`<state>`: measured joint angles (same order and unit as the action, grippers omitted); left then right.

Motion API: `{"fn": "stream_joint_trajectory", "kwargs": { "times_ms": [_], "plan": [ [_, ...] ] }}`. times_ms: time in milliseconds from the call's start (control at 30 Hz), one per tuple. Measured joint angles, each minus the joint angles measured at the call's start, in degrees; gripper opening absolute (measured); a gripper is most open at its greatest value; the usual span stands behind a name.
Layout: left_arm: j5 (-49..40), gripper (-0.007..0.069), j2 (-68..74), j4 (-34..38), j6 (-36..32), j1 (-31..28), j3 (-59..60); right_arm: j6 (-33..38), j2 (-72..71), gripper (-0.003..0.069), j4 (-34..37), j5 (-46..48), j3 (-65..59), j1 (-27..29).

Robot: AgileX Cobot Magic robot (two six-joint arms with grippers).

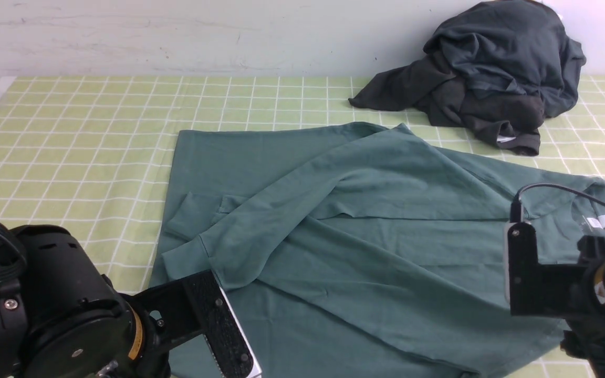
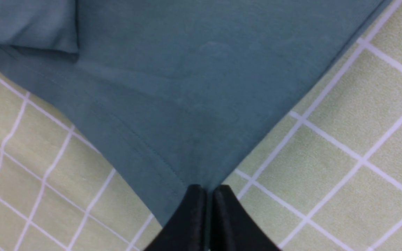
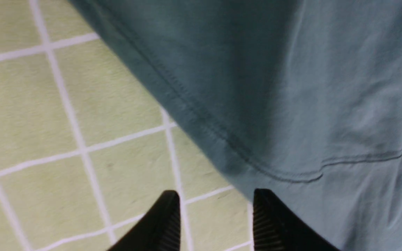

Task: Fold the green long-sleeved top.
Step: Use both arms simultaneously to clamp the lower edge of the clothing fabric

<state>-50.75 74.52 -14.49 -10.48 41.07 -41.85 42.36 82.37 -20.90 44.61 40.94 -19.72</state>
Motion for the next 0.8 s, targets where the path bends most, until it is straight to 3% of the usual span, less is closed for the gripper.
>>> {"fn": "stream_joint_trajectory", "kwargs": {
  "times_ms": [133,400,467,700,800],
  "plan": [
    [0.00,-0.0001,0.00,0.28,0.00,0.00,0.00,0.00,4.39,0.0360,-5.40,-5.50,-0.48,2.24],
    [0.00,-0.0001,0.00,0.30,0.00,0.00,0.00,0.05,10.62,0.0353,-12.18,-6.61,-0.40,3.64],
    [0.00,-0.0001,0.00,0.30,0.00,0.00,0.00,0.05,10.94,0.0316,-12.41,-6.40,-0.21,3.66],
    [-0.34,-0.0001,0.00,0.35,2.54,-0.12,-0.15,-3.48,9.65,0.0031,-12.41,-6.03,-0.29,3.82],
    [-1.73,-0.0001,-0.37,0.37,4.36,-1.04,-1.67,-5.52,6.23,0.0010,-12.08,-5.34,-0.39,3.82]
  ]
}}
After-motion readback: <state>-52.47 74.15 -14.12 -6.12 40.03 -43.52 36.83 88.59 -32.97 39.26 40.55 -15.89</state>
